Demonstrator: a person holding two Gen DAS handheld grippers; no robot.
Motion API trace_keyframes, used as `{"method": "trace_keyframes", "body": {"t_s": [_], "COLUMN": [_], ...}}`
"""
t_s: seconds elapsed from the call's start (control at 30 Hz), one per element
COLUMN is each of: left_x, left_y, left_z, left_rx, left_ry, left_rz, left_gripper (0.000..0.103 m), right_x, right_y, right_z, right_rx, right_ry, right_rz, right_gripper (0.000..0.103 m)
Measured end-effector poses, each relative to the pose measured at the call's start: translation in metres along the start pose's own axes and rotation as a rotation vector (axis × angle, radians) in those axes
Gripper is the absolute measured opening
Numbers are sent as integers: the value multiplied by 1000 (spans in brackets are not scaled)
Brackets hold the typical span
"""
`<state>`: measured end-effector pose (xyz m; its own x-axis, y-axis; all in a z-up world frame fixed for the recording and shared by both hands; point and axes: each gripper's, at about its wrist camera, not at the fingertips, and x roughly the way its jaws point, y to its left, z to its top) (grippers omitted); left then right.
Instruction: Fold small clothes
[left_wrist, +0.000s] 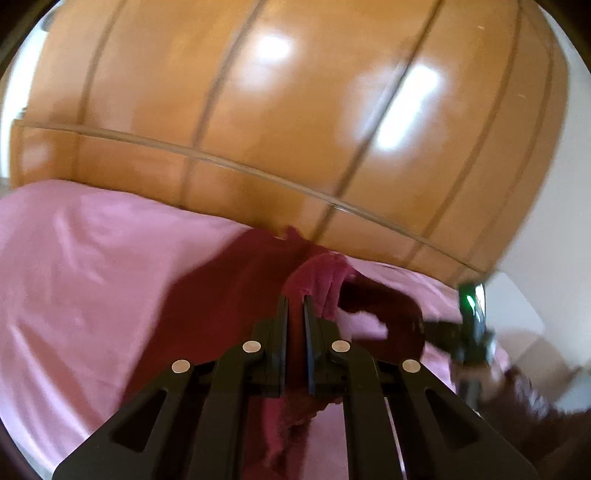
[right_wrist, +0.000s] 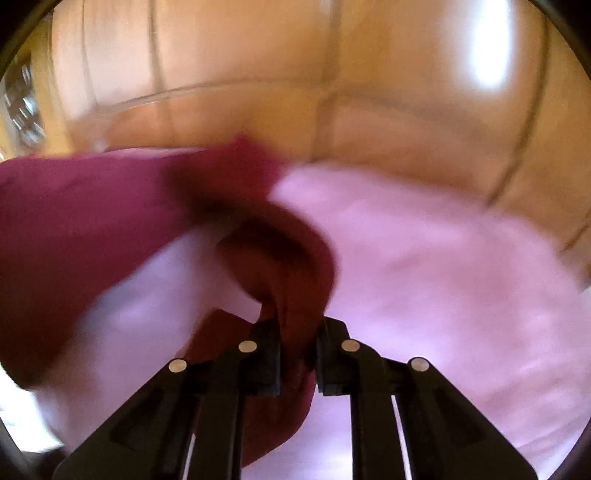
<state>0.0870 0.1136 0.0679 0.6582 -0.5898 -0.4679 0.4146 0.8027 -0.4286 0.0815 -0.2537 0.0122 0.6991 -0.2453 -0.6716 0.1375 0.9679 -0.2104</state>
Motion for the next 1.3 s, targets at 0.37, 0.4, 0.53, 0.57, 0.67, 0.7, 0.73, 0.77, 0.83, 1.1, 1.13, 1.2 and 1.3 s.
{"method": "trace_keyframes", "body": {"t_s": [0.37, 0.4, 0.53, 0.57, 0.67, 0.7, 0.73, 0.77, 0.83, 1.1, 1.13, 1.2, 1.3], "left_x": [124, 136, 152, 144, 125, 117, 105, 95, 72, 0, -2, -1, 5], "left_y": [-173, -185, -193, -183, -138, -117, -94, -72, -21, 132, 142, 152, 153], "left_z": [-85, -95, -113, -107, -87, -81, -75, -69, -59, -58, -60, -61, -66], "left_rx": [126, 135, 158, 166, 124, 100, 73, 45, -40, -298, -309, -322, -319], "left_ry": [428, 467, 572, 526, 437, 409, 368, 332, 264, 130, 136, 154, 190], "left_rz": [-458, -450, -476, -441, -347, -304, -233, -167, -20, 492, 517, 518, 486], "left_gripper": [7, 7, 24, 40, 48, 48, 48, 48, 48, 48, 48, 48, 48], "right_x": [51, 55, 82, 83, 90, 88, 83, 78, 63, -3, -11, -27, -30], "right_y": [-141, -145, -144, -139, -127, -124, -122, -121, -115, -61, -53, -31, 15], "right_z": [11, 2, -24, -40, -80, -90, -103, -110, -124, -123, -118, -105, -80], "right_rx": [-60, -63, -140, -195, -335, -349, -347, -332, -294, -205, -170, -83, 20], "right_ry": [37, 71, 199, 239, 327, 337, 352, 359, 350, 231, 203, 155, 133], "right_rz": [-588, -606, -587, -586, -586, -592, -587, -576, -539, -387, -321, -135, 191], "right_gripper": [61, 74, 85, 91, 95, 95, 95, 95, 96, 100, 100, 100, 100]}}
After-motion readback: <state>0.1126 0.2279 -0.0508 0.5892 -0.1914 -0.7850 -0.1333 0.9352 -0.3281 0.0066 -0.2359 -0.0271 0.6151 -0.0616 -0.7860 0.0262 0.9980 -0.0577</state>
